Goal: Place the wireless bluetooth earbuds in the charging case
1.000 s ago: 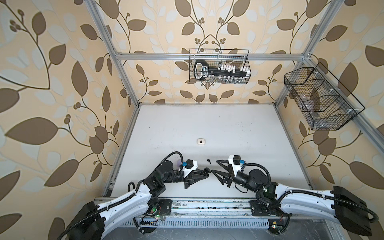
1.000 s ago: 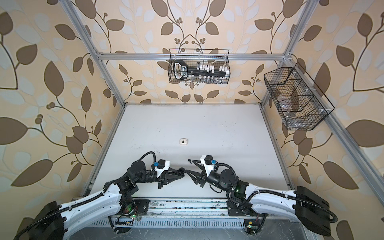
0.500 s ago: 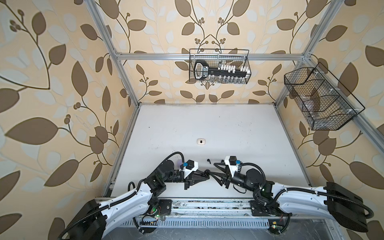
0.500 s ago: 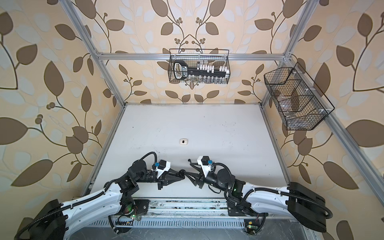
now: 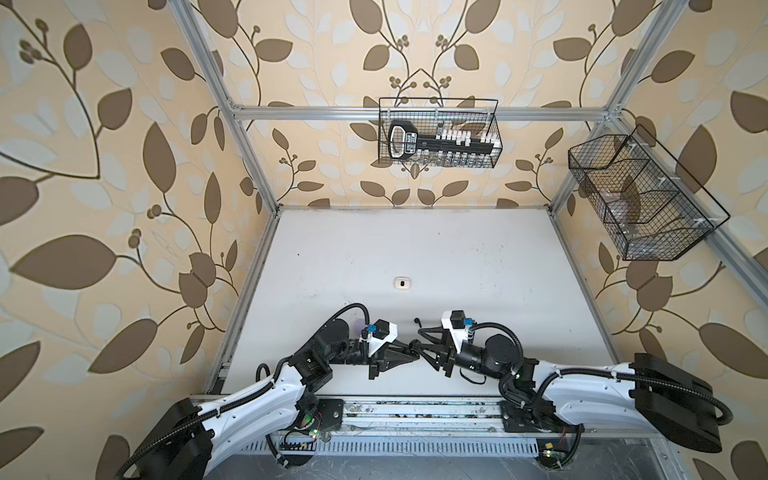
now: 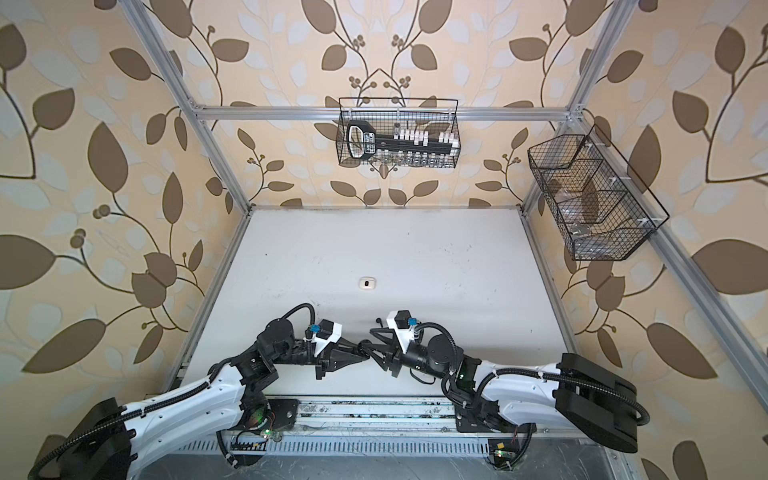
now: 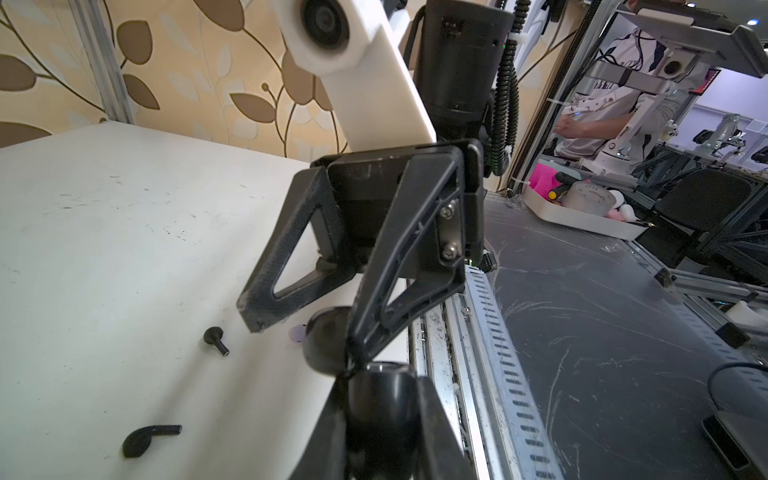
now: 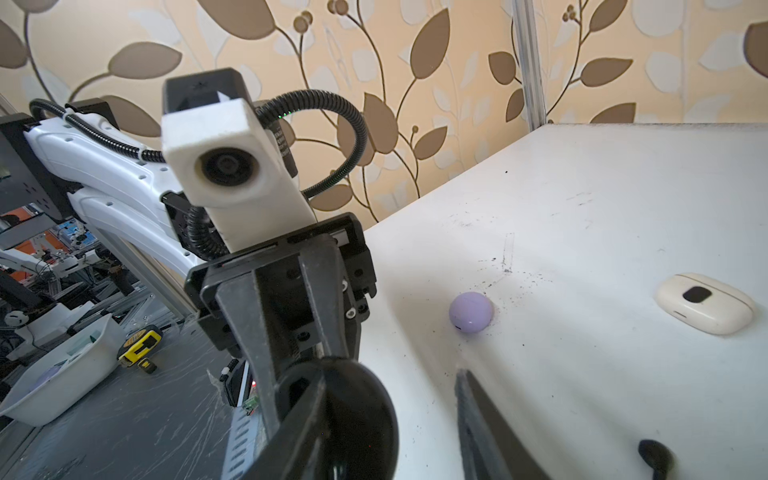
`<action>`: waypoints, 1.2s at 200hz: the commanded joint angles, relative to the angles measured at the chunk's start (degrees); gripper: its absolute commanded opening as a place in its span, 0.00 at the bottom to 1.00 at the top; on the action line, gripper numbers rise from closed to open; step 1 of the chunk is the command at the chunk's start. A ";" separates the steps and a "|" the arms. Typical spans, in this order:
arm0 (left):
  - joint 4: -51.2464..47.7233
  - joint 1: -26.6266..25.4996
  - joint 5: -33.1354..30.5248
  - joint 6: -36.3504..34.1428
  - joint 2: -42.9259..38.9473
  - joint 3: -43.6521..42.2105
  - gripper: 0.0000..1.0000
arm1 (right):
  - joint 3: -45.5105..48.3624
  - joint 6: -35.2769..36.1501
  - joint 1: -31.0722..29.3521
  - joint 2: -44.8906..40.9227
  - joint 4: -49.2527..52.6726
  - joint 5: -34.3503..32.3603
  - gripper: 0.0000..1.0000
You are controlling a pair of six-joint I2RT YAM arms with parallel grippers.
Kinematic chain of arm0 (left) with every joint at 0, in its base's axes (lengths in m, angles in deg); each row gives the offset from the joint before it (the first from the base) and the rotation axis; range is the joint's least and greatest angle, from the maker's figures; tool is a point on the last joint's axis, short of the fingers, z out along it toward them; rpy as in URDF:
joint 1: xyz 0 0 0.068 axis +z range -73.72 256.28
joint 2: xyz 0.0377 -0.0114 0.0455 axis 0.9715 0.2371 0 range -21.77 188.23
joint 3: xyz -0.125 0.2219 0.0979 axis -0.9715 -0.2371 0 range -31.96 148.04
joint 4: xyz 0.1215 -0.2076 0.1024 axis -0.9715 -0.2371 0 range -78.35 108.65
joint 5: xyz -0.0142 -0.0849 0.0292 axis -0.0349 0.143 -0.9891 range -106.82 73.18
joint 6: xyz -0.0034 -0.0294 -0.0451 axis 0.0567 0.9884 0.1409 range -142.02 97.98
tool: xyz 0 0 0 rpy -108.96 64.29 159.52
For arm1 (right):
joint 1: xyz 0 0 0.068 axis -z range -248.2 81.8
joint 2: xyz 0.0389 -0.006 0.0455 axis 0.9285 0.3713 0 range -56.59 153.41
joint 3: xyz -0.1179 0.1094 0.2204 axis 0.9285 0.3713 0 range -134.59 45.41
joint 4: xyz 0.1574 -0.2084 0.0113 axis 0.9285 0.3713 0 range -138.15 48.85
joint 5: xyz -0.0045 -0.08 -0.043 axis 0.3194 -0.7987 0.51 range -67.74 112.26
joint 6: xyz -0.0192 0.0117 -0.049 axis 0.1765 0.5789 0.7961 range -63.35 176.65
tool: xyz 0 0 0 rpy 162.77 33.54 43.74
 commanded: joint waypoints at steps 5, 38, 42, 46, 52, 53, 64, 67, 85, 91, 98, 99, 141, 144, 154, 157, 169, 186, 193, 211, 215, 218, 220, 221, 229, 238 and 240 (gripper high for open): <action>3.54 -0.83 2.49 -1.21 -1.22 2.29 0.00 | -1.11 -0.33 -0.95 0.32 -2.58 1.82 0.41; 3.42 -0.83 2.49 -1.12 -2.41 2.28 0.00 | -1.10 -0.59 -1.66 0.90 -3.47 2.59 0.33; 3.42 -0.83 2.49 -1.04 -2.42 2.21 0.00 | -1.10 -0.67 -1.67 1.04 -3.64 2.79 0.33; 3.42 -0.83 2.49 -1.07 -2.54 2.19 0.00 | -1.00 -0.68 -1.72 1.13 -3.76 2.82 0.32; 3.46 -0.83 2.49 -1.03 -2.75 2.17 0.00 | -0.97 -0.81 -1.71 1.21 -3.88 2.93 0.31; 3.45 -0.83 2.49 -1.03 -2.75 2.14 0.00 | -0.95 -0.83 -1.71 1.19 -3.96 2.96 0.31; 3.39 -0.83 2.36 -0.94 -3.03 2.03 0.00 | -0.93 -0.94 -1.85 1.25 -4.16 3.17 0.29; 3.38 -0.83 2.32 -0.94 -3.10 2.02 0.00 | -0.87 -0.94 -1.82 1.23 -4.20 3.22 0.28; 3.28 -0.83 2.24 -0.90 -3.46 1.93 0.00 | -0.84 -0.87 -1.89 0.91 -4.21 3.31 0.22; 3.20 -0.85 2.23 -0.85 -3.55 1.93 0.00 | -0.84 -0.92 -1.96 0.86 -4.16 3.35 0.20; 3.19 -0.92 2.14 -0.77 -3.72 1.93 0.00 | -0.84 -0.77 -1.97 0.77 -4.20 3.34 0.18; 3.19 -0.92 2.14 -0.77 -3.72 1.93 0.00 | -0.84 -0.77 -1.97 0.79 -4.21 3.39 0.18; 2.30 -0.92 1.74 -0.69 -3.65 2.02 0.13 | -1.19 1.63 -2.23 -0.63 -2.27 3.53 0.11; 2.23 -0.92 1.70 -0.64 -3.58 2.02 0.16 | -1.26 1.89 -2.35 -0.82 -1.98 3.44 0.11; 2.06 -0.92 1.61 -0.59 -3.25 2.15 0.21 | -1.41 3.15 -2.32 -1.46 -0.73 3.10 0.10; 1.98 -0.92 1.61 -0.59 -3.14 2.19 0.22 | -1.51 3.61 -2.32 -1.69 -0.29 2.98 0.09; 1.74 -0.92 1.70 -0.63 -2.77 2.41 0.26 | -2.08 5.13 -2.36 -2.58 1.94 2.52 0.09; 0.97 -0.92 1.55 -0.77 -2.22 2.81 0.30 | -3.26 7.70 -2.32 -3.65 5.23 1.61 0.07; 0.54 -0.94 1.36 -0.84 -1.91 3.04 0.32 | -3.84 8.37 -2.32 -3.82 6.54 0.93 0.07; -0.03 -0.92 1.17 -0.85 -1.41 3.29 0.35 | -4.94 9.60 -2.25 -4.11 8.56 0.23 0.05; -0.06 -0.92 1.28 -0.93 -1.29 3.33 0.35 | -5.05 9.81 -2.28 -4.11 8.68 0.31 0.05; -0.10 -0.93 1.36 -1.02 -1.19 3.40 0.35 | -5.10 9.97 -2.24 -4.13 8.66 0.31 0.05; -0.11 -0.97 1.44 -1.03 -1.14 3.42 0.35 | -5.13 10.07 -2.23 -4.18 8.70 0.37 0.05; -0.13 -0.94 1.44 -1.03 -1.11 3.42 0.35 | -5.14 10.14 -2.23 -4.15 8.70 0.41 0.05; -0.17 -0.92 1.52 -1.04 -0.92 3.52 0.35 | -5.28 10.52 -2.30 -4.12 8.87 0.55 0.05; -0.32 -0.92 1.23 -1.09 -0.74 3.60 0.35 | -5.45 10.89 -2.24 -4.10 9.15 0.71 0.05; -0.39 -0.92 1.14 -1.09 -0.72 3.66 0.35 | -5.55 11.00 -2.23 -4.11 9.22 0.71 0.05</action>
